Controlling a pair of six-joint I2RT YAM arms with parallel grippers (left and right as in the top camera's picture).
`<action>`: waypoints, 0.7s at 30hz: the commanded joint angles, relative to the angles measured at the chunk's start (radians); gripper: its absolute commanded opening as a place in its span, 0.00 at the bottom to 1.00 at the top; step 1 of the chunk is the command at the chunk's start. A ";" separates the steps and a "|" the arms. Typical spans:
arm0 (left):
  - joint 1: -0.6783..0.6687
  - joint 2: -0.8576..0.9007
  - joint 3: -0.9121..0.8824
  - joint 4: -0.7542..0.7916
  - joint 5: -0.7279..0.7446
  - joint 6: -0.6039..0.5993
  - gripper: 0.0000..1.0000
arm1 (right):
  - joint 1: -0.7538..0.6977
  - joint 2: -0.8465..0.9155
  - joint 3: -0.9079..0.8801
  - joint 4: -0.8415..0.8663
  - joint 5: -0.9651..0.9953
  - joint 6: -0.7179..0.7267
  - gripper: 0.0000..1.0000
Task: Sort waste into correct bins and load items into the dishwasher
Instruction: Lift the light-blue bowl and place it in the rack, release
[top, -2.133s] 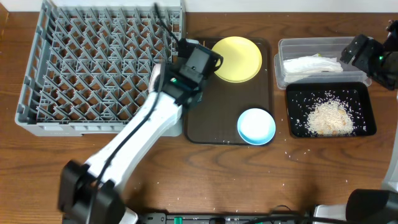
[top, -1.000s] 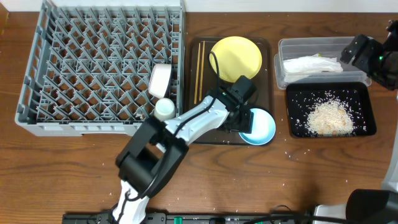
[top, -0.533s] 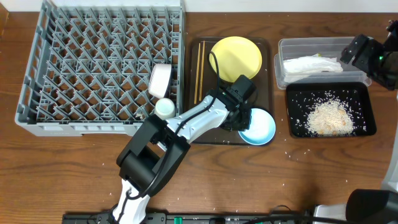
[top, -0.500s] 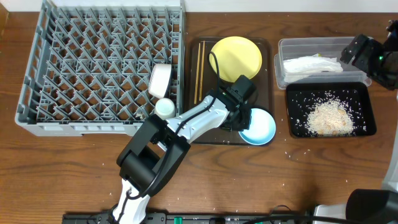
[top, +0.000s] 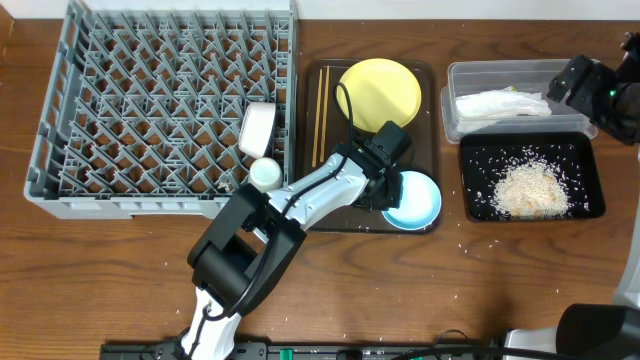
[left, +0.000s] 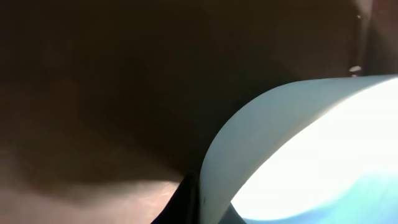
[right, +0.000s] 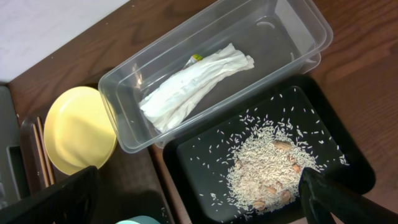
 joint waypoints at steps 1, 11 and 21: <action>0.002 -0.068 -0.008 -0.021 -0.079 -0.005 0.07 | -0.009 -0.002 0.001 -0.001 0.002 0.010 0.99; 0.002 -0.171 -0.008 -0.084 -0.204 -0.003 0.08 | -0.008 -0.002 0.001 -0.001 0.002 0.010 0.99; 0.002 -0.251 -0.008 -0.139 -0.472 0.037 0.07 | -0.009 -0.002 0.001 -0.001 0.002 0.010 0.99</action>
